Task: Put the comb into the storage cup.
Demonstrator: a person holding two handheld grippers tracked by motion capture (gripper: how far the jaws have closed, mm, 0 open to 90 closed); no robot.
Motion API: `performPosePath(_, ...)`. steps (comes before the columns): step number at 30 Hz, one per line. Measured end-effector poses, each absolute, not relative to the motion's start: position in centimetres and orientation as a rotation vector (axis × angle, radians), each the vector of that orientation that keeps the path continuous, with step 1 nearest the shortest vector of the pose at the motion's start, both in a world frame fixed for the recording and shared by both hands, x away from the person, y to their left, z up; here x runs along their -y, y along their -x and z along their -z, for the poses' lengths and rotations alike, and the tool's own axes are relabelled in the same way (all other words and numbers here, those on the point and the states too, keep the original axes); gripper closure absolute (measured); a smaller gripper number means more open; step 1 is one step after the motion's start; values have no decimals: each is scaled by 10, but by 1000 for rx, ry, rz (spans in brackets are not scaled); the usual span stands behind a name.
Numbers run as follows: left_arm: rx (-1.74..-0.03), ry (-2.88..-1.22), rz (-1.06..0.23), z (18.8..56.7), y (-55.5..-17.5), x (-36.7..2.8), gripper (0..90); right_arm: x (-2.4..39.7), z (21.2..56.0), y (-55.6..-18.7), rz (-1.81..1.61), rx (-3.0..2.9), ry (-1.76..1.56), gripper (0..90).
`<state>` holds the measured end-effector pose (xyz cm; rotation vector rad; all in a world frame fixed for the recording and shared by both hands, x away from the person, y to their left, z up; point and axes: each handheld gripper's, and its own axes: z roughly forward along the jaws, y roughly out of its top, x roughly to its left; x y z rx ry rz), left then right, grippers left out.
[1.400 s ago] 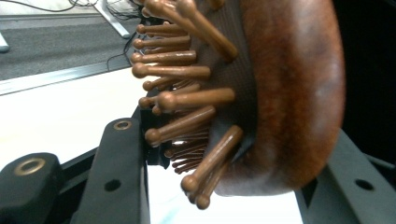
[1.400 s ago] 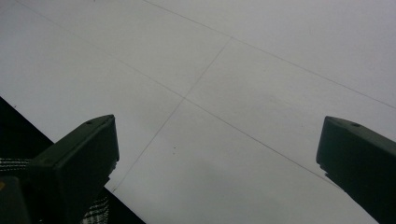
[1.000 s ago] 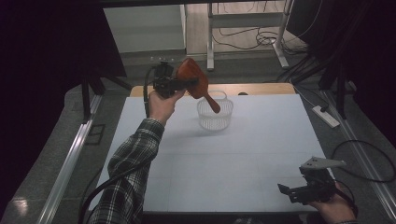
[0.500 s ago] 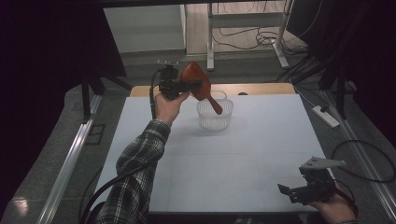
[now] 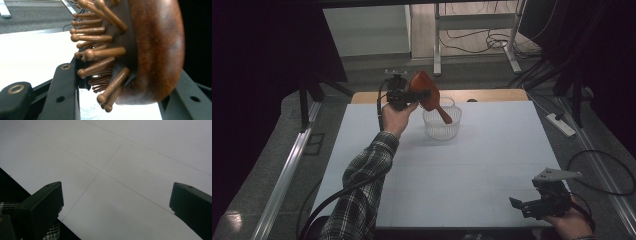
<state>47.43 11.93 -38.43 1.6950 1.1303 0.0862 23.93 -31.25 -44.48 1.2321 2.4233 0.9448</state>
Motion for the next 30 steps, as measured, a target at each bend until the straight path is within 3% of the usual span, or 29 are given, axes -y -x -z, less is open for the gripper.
performPosePath(30,-1194,-1698,-72,413,-478,-110,536,312,445,-239,-946,-2433,-1231,0)
